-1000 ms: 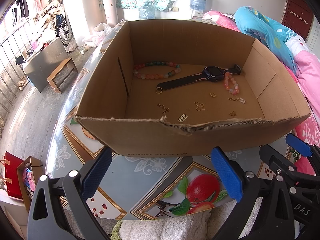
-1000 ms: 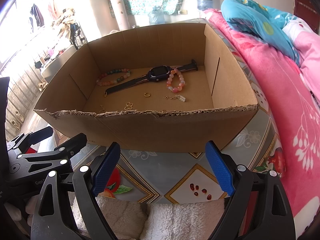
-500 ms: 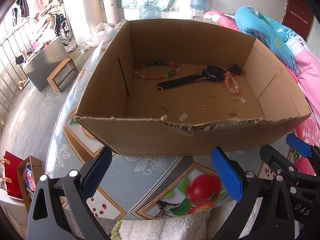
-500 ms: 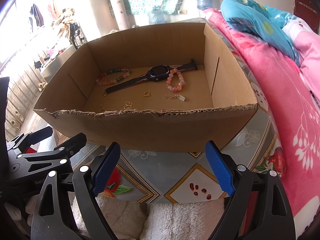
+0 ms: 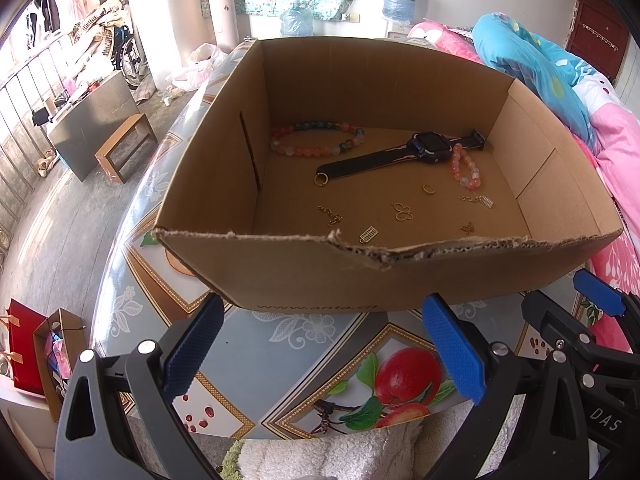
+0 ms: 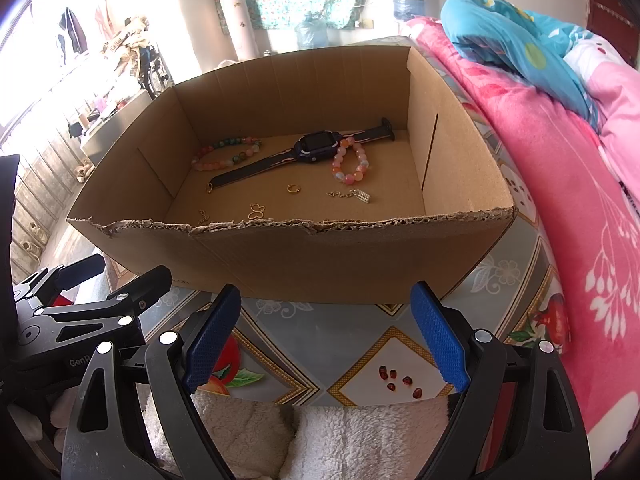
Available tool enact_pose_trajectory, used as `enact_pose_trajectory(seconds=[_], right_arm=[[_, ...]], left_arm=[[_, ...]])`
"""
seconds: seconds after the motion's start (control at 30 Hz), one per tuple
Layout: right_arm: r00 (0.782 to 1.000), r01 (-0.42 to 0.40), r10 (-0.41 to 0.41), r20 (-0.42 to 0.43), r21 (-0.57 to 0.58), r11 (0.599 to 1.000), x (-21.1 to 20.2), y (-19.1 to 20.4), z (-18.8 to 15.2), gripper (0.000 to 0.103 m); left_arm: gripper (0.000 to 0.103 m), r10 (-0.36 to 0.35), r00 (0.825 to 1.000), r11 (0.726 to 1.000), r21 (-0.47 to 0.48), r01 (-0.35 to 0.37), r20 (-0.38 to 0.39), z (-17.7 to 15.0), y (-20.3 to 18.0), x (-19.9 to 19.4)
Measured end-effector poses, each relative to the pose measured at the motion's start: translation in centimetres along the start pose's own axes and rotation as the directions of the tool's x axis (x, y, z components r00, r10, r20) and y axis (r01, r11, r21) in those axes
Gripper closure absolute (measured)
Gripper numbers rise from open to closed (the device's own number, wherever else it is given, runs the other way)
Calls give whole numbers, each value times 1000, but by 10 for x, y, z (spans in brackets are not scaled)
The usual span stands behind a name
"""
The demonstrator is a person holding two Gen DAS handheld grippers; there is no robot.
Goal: Organize jewelry
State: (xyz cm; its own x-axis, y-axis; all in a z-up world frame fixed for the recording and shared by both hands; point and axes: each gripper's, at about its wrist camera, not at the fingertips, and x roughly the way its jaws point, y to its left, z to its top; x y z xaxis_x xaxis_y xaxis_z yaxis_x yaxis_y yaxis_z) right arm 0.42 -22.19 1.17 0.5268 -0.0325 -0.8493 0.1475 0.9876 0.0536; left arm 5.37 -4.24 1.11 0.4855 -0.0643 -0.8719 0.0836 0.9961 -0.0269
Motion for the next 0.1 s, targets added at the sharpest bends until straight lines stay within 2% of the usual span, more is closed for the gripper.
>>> enact_pose_trajectory(seconds=[0.1], right_arm=[[1000,0,0,-1,0,1000,0,0,0,20]], left_arm=[[6,1,1000,1000,-5,-1,-3,-1,0,0]])
